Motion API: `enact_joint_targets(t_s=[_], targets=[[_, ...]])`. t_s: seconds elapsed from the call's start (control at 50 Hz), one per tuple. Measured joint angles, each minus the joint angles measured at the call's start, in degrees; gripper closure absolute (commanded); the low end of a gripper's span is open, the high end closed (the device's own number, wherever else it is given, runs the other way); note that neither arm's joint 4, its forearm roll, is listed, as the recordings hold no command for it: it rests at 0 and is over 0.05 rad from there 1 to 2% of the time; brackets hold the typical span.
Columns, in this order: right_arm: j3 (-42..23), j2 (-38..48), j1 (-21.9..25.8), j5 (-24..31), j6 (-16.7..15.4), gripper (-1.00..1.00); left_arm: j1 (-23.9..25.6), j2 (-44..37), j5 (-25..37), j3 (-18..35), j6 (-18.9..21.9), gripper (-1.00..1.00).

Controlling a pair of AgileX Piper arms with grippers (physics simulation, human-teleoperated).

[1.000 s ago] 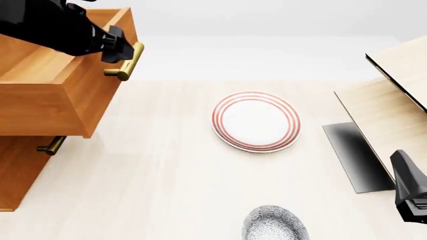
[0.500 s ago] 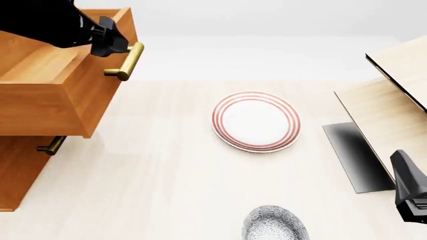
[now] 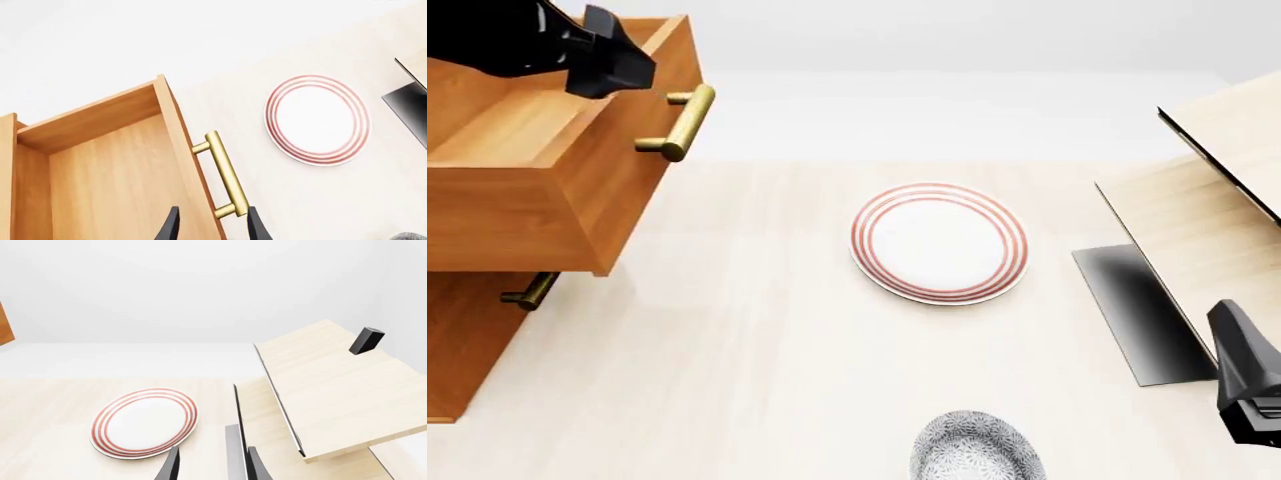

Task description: Open the top drawer of the cabinet and put the bowl in it.

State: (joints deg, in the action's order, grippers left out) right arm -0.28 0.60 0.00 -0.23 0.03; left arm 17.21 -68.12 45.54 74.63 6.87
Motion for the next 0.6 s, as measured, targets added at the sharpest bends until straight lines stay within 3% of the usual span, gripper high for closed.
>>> enact_joint_targets(t_s=[0.6], targets=[[0.00,0.00,0.00,0.00,0.00,-1.00,3.96,5.41,-0.55,-1.64,6.41,-1.00]])
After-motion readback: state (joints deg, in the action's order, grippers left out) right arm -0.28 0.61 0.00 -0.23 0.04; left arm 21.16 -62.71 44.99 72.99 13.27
